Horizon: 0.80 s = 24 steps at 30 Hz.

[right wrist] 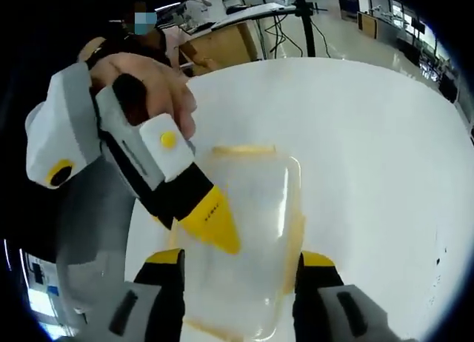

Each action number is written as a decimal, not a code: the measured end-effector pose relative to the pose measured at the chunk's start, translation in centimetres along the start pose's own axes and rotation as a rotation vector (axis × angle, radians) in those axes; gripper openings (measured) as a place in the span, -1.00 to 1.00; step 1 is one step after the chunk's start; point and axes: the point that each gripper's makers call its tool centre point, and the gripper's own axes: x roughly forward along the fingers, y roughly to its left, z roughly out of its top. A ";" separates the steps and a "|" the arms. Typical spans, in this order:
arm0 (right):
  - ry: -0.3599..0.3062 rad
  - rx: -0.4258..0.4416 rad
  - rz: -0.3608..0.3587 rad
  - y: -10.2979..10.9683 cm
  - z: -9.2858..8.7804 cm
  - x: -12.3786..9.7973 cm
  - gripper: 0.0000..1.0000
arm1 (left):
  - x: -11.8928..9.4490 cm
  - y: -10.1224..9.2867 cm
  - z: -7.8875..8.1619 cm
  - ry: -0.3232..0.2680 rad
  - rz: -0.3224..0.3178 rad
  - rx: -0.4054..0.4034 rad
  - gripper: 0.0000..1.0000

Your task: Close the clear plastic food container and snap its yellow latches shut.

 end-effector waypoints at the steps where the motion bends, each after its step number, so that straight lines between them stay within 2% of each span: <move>1: -0.003 0.006 0.005 -0.1 0.0 0.0 0.17 | -0.1 0.1 -0.1 0.004 -0.001 -0.001 -0.19; 5: -0.018 0.012 0.018 0.0 0.0 0.0 0.19 | -0.4 0.1 0.0 -0.019 -0.004 0.000 -0.17; 7: -0.024 0.028 0.028 0.0 0.1 0.1 0.20 | -0.4 -0.1 0.1 -0.013 0.001 0.041 -0.14; 10: -0.026 0.023 0.026 0.3 0.3 0.0 0.20 | -0.5 -0.3 0.1 -0.027 -0.012 0.053 -0.13; 12: -0.028 0.011 0.011 0.2 0.6 -0.3 0.17 | -1.0 -0.5 0.4 -0.034 -0.043 0.025 -0.17; 13: -0.028 0.012 0.006 0.3 0.8 -0.7 0.20 | -1.4 -0.9 0.5 -0.037 -0.065 -0.023 -0.21; 15: -0.028 0.004 -0.007 0.3 1.0 -1.1 0.25 | -2.0 -0.7 0.8 -0.038 -0.055 0.022 -0.21; 24: -0.011 -0.008 -0.030 0.2 0.9 -1.5 0.25 | -2.6 -1.2 0.6 -0.033 -0.077 0.012 -0.08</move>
